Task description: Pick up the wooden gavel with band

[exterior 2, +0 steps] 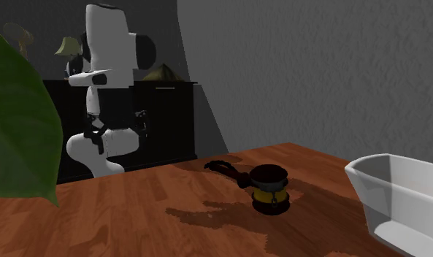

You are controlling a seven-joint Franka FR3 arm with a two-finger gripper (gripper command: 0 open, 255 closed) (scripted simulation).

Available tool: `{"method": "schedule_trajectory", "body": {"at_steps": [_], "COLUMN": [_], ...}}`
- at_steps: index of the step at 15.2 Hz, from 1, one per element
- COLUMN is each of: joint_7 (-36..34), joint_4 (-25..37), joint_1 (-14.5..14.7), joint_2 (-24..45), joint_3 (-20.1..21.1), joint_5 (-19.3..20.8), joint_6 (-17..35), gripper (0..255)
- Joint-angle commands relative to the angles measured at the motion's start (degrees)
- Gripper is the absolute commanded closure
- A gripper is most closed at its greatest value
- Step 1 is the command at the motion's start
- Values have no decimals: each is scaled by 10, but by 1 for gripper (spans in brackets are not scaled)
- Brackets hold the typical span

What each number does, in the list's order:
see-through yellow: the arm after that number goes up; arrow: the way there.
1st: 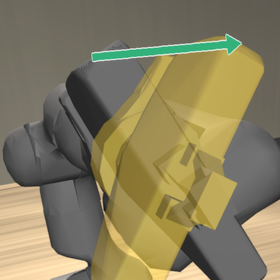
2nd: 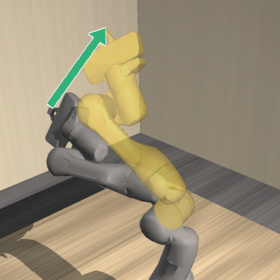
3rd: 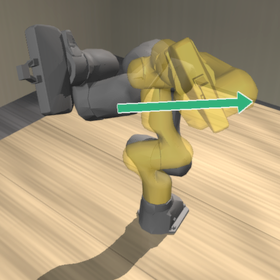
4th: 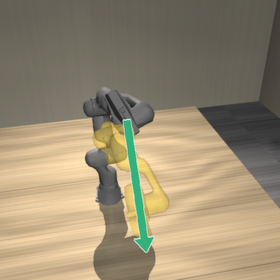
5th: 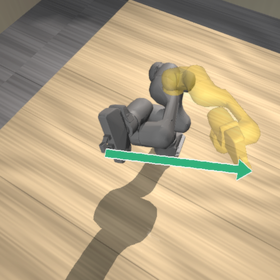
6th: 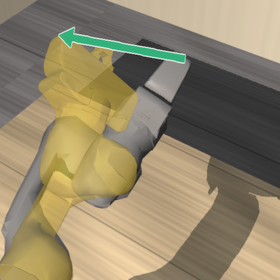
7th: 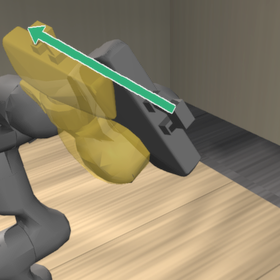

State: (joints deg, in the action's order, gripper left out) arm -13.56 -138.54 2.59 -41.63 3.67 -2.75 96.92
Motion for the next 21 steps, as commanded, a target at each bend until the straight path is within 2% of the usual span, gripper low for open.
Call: {"method": "schedule_trajectory", "body": {"at_steps": [1, 7, 12, 17, 21], "joint_7": [-24, -87, -142, -201, -255], "joint_4": [4, 38, 84, 146, 207], "joint_1": [10, 32, 43, 50, 56], "joint_2": [19, 94, 169, 254, 329], "joint_3": [23, 86, 138, 188, 225], "joint_5": [-15, -44, -49, -34, -3], "joint_6": [21, 80, 124, 159, 179], "gripper": [0, 0, 0, 0, 0]}}
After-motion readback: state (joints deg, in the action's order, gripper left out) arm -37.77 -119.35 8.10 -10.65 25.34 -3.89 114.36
